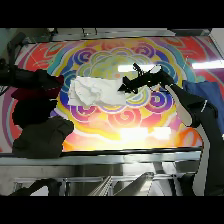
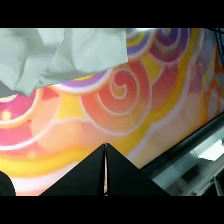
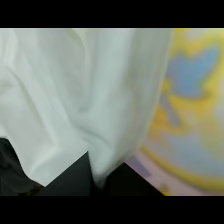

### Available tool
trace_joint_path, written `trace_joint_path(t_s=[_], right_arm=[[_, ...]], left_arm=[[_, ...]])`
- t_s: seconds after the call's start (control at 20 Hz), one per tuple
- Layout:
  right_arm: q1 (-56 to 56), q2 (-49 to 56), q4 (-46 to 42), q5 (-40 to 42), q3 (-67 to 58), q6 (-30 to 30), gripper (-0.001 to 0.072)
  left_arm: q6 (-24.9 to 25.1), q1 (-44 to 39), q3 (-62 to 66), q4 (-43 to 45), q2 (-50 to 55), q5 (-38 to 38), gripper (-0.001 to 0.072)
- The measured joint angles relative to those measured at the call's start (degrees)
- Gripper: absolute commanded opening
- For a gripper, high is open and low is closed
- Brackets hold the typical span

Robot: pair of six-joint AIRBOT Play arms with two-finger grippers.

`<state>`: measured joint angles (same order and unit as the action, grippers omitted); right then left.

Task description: Fold the shirts.

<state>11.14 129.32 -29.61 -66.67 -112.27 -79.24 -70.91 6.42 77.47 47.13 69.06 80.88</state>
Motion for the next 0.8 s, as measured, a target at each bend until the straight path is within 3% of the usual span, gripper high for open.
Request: trace_joint_path(t_s=[0.25,0.45,0.8], right_arm=[[-1.0,-8.2,1.2,-0.2,-1.1,2.0,0.0014],[-5.9,-23.2,-2.4,0.8,-2.1,1.7,0.0014],[-20.0,-46.4,-27.7,-2.5,-2.3,-11.1,0.0015]], left_arm=[[0.3,3.5,-5.2,-0.6,-6.3,-2.9,0.0013],[0.4,5.1,-6.2,-0.7,-8.8,-3.1,0.0013],[0.4,5.6,-6.5,-3.2,-9.7,-1.8,0.0012]])
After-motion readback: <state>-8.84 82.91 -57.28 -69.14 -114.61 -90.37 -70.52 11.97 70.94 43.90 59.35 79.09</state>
